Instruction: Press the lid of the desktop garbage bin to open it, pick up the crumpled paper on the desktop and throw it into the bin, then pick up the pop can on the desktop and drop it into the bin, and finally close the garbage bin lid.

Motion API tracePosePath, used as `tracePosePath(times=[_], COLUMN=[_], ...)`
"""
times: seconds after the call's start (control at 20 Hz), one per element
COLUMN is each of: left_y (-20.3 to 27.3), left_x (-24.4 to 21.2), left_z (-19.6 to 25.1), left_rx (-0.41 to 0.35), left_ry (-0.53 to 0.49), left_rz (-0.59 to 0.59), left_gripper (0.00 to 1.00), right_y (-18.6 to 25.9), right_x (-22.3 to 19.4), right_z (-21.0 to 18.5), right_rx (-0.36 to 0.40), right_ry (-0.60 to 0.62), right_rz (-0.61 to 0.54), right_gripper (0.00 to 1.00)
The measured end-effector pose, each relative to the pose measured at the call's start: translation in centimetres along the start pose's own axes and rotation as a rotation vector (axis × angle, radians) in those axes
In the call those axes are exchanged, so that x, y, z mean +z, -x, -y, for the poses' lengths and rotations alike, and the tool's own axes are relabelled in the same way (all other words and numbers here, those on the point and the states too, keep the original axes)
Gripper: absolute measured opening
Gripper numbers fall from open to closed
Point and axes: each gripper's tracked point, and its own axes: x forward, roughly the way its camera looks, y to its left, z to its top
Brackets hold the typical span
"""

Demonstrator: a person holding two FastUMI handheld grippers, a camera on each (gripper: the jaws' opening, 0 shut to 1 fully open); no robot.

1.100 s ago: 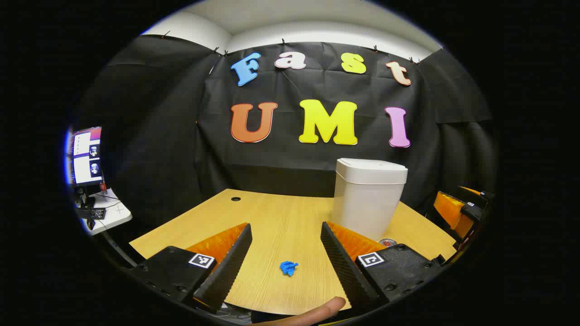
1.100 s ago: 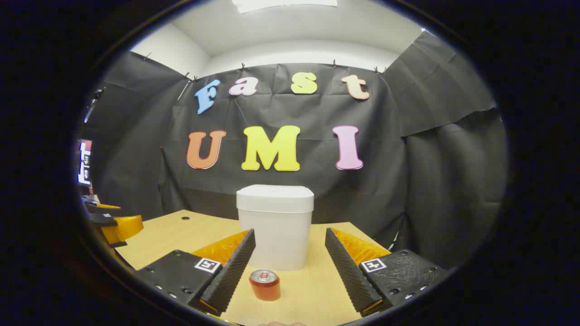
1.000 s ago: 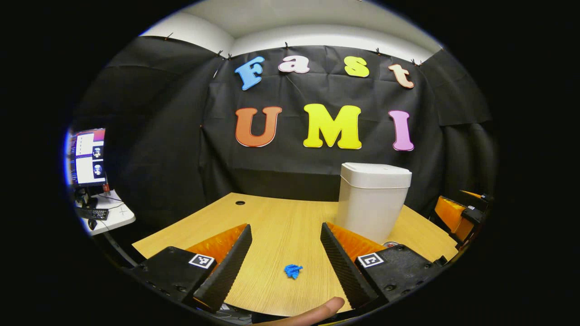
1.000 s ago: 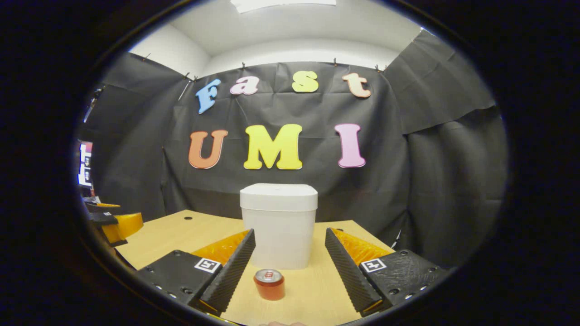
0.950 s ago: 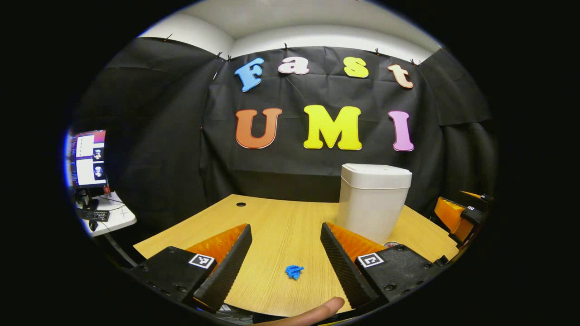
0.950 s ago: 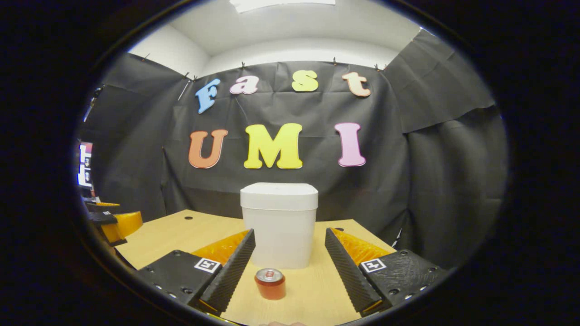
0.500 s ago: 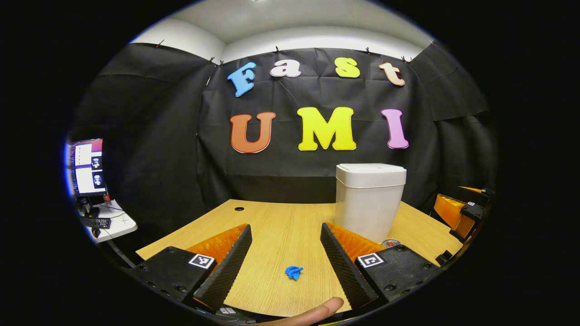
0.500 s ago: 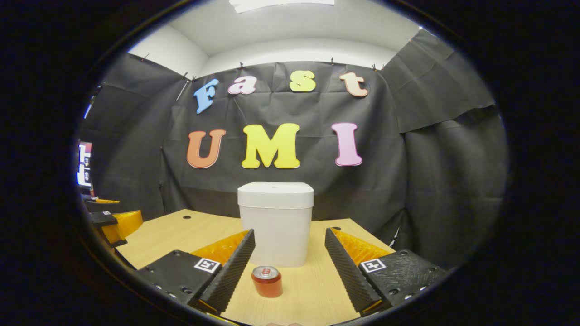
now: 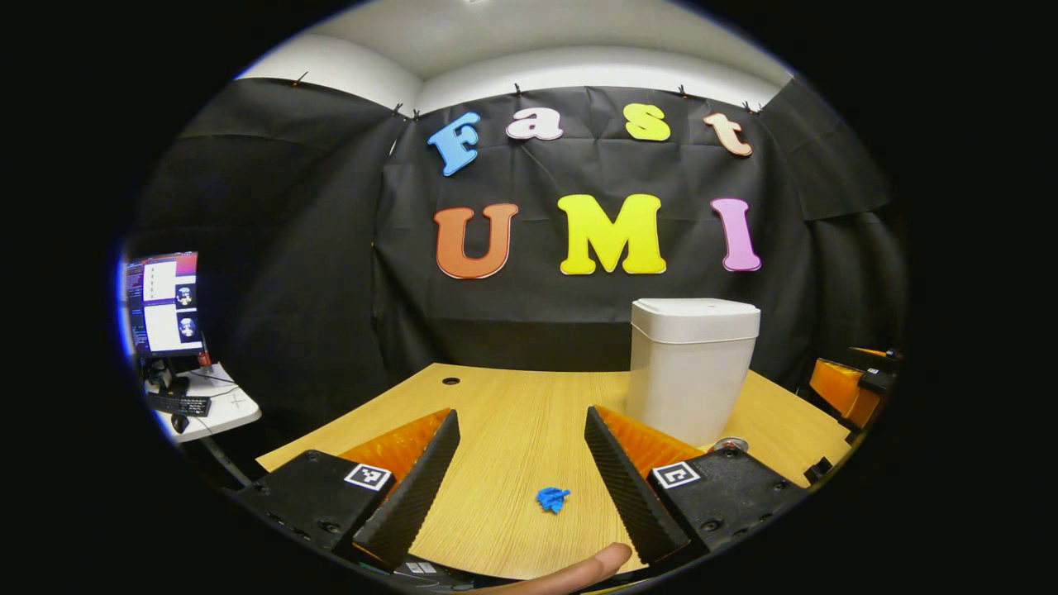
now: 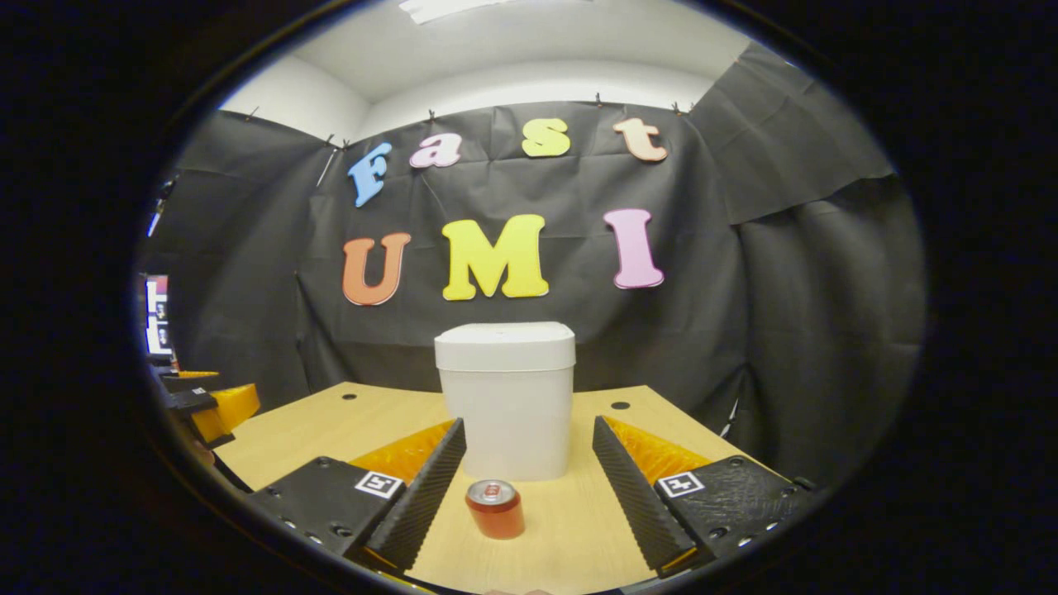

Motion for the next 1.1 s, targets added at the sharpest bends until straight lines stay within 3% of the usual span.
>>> tracePosePath(times=[0.2,0.3,0.35,0.5,0.55,0.6,0.7,0.8,0.9,1.1], left_y=[-0.4,-0.6,-0.6,-0.5,-0.5,-0.4,-0.4,-0.5,-0.5,-0.6], left_x=[-0.4,-0.4,-0.3,0.0,0.0,0.1,0.3,0.4,0.3,0.2], left_z=[-0.5,-1.0,-1.2,-1.5,-1.5,-1.4,-1.6,-1.9,-1.9,-2.5], left_rx=[-0.003,0.01,0.015,0.015,0.011,0.008,0.009,0.009,0.008,0.016], left_ry=[0.004,0.003,-0.001,-0.011,-0.014,-0.018,-0.026,-0.031,-0.028,-0.015], left_rz=[-0.019,-0.019,-0.015,-0.004,-0.002,0.001,0.008,0.014,0.012,0.006], left_gripper=[0.99,0.98,0.98,0.98,0.98,0.98,0.98,0.98,0.98,0.98], right_y=[-1.0,-2.0,-2.6,-4.4,-5.1,-5.9,-7.4,-8.8,-10.8,-14.6], right_x=[1.9,3.1,3.5,5.1,5.6,6.1,6.9,7.7,8.9,11.9], right_z=[0.9,1.1,0.9,0.7,1.5,1.7,0.9,0.5,-0.2,-2.3], right_rx=[-0.027,-0.04,-0.041,-0.044,-0.069,-0.081,-0.054,-0.048,-0.009,0.035], right_ry=[0.033,0.047,0.051,0.033,0.023,0.012,0.007,0.007,-0.005,-0.036], right_rz=[0.043,0.059,0.058,0.048,0.045,0.043,0.034,0.032,0.022,0.005], right_gripper=[0.94,0.79,0.8,0.65,0.58,0.39,0.11,0.09,0.0,0.0])
